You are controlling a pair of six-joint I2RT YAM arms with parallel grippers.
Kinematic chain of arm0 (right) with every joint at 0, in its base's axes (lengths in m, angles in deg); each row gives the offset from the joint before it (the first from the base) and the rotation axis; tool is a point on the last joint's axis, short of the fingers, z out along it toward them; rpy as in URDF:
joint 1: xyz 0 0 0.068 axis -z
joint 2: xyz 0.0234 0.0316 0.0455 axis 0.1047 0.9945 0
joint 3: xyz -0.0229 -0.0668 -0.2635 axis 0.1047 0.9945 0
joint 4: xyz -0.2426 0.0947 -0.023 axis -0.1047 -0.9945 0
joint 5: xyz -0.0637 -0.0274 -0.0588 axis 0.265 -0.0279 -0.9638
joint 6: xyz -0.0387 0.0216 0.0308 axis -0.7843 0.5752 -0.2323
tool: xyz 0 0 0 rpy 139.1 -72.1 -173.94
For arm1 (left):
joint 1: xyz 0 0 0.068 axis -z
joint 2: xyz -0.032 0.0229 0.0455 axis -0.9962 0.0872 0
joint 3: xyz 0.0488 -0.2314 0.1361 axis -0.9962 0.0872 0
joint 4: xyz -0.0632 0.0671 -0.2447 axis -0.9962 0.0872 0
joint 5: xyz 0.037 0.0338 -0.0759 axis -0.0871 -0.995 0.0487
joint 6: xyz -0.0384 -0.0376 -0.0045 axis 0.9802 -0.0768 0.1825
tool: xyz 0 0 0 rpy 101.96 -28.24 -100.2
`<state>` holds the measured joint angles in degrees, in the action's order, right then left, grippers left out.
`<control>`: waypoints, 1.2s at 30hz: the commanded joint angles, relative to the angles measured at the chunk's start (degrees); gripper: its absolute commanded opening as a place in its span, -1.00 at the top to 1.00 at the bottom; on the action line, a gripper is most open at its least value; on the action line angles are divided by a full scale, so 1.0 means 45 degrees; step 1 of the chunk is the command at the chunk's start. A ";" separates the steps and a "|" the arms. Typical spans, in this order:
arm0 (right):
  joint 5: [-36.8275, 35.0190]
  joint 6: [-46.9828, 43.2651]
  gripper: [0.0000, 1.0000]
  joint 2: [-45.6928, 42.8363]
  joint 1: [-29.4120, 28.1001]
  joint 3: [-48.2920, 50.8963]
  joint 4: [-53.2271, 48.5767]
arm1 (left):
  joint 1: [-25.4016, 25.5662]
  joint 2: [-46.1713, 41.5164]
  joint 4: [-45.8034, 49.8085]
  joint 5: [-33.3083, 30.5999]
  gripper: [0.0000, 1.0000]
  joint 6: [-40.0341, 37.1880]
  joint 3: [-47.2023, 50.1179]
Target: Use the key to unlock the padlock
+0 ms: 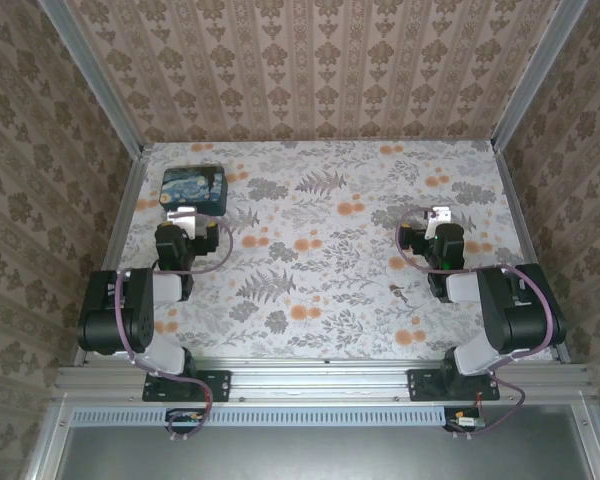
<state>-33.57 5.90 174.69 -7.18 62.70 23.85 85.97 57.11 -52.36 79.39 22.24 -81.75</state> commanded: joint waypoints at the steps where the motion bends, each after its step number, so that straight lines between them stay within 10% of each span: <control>1: 0.0149 -0.0059 -1.00 -0.0082 -0.0034 -0.0270 0.0230 | -0.0100 0.0046 -0.0051 0.0232 -1.00 0.0096 -0.0022; 26: 0.0409 -0.0053 -1.00 -0.0195 0.0064 -0.0366 -0.0062 | -0.0523 -0.0102 -0.0109 0.0884 -1.00 0.0405 0.0026; 36: -0.0251 0.0501 -1.00 -0.2489 -0.0374 -0.3521 -0.7528 | -0.1374 -0.2125 0.8210 0.0085 -1.00 0.2018 -0.4565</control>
<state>-33.61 6.49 165.36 -7.55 50.31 2.65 82.02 49.31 -27.97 79.48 26.68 -96.41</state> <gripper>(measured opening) 0.999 0.997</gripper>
